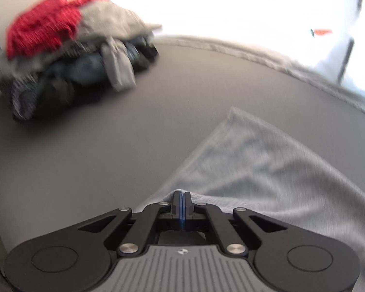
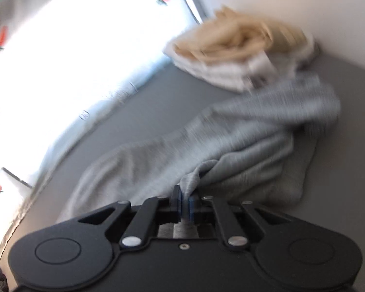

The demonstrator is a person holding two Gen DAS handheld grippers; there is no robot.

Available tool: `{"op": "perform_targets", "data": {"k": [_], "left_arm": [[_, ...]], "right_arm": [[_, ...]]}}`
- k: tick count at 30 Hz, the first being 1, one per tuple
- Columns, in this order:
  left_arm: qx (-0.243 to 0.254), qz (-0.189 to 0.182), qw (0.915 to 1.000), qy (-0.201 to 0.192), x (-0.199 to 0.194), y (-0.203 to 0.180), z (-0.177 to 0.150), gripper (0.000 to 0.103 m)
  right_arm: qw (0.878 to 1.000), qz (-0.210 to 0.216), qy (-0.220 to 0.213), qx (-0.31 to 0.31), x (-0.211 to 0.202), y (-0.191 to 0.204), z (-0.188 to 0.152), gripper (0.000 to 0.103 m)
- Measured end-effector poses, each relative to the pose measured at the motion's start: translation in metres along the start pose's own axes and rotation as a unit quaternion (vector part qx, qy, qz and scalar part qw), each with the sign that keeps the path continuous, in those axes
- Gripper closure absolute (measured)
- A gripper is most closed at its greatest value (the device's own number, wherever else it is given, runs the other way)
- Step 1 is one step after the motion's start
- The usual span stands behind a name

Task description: Fold clothes

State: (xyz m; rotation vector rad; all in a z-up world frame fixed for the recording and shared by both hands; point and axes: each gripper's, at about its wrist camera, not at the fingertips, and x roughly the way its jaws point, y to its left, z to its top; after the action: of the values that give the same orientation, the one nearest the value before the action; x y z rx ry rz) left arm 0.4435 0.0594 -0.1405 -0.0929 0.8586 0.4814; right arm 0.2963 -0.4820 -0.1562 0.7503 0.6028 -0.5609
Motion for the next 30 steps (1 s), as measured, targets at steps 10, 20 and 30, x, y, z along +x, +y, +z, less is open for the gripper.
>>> {"op": "perform_targets", "data": {"k": [10,20,30], "left_arm": [[-0.041,0.155,0.9849,-0.066,-0.035,0.096,0.028,0.102],[-0.087,0.098,0.9912,0.015,-0.032,0.106,-0.022,0.090],[-0.058,0.017,0.9980,0.018,-0.035,0.052,-0.017,0.083]], "right_arm": [[0.993,0.102,0.006,-0.054,-0.043,0.034,-0.008,0.073],[0.990,-0.011,0.066,0.128,-0.012,-0.060,-0.063,0.061],[0.965,0.065,0.052,0.248,0.018,-0.076,-0.062,0.038]]}}
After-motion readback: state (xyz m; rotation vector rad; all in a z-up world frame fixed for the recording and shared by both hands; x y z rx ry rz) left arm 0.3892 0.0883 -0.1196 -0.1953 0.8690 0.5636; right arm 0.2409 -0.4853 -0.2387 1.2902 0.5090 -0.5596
